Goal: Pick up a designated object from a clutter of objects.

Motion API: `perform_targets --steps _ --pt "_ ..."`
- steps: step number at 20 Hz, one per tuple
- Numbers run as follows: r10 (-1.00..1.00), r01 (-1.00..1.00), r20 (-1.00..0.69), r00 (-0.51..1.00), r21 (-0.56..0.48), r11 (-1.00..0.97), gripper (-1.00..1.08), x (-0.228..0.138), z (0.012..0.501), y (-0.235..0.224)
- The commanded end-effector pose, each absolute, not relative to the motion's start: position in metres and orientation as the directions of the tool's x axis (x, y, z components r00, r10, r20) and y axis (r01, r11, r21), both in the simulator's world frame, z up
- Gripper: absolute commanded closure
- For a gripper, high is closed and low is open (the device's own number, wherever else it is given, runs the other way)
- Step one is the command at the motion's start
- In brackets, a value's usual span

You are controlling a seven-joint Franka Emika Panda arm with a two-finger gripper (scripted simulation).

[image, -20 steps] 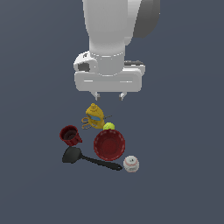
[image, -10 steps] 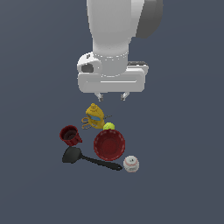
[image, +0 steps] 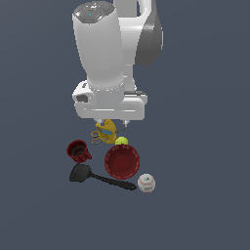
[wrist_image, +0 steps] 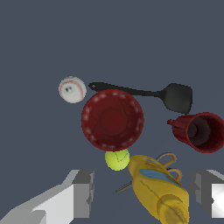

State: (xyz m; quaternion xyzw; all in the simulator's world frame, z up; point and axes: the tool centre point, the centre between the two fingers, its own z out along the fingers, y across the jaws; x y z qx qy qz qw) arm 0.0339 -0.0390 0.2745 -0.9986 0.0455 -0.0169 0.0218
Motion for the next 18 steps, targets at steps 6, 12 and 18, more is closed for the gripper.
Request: perform_targets --steps 6,12,18 --pt "-0.206 -0.205 0.009 0.978 -0.062 -0.977 -0.60 0.048 0.201 -0.102" --pt "-0.287 -0.287 -0.006 0.958 -0.062 -0.956 -0.60 0.048 0.147 -0.148" --pt "-0.335 -0.335 -0.014 0.942 -0.058 -0.941 -0.60 0.043 0.114 -0.177"
